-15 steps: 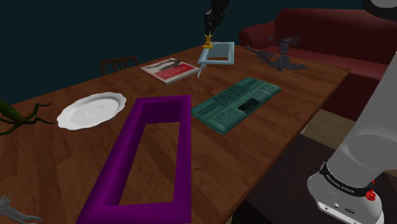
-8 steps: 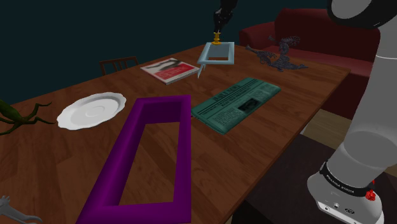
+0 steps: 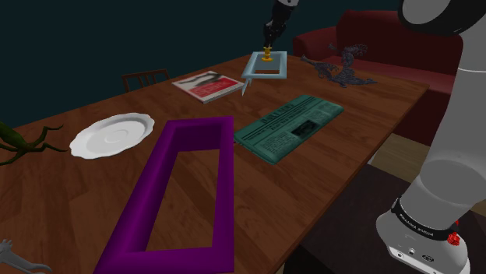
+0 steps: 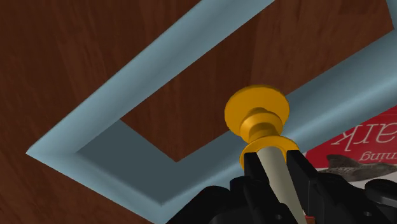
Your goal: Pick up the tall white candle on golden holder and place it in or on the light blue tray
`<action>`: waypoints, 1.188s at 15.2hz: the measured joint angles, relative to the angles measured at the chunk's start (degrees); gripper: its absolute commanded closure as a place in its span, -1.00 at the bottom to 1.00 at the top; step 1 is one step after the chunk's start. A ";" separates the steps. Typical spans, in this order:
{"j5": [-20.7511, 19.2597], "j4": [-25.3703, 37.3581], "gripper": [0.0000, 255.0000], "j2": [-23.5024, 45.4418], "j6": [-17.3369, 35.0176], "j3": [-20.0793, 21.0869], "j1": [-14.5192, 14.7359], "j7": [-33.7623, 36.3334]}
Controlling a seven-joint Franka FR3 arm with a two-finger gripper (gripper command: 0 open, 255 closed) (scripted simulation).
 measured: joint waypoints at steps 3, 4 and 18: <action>0.22 -2.19 1.00 -0.23 2.23 0.09 0.11 -0.46; 0.26 -2.45 1.00 -0.29 2.54 0.11 0.13 -0.52; -0.21 -1.69 -1.00 -1.90 -0.16 -0.06 0.08 0.05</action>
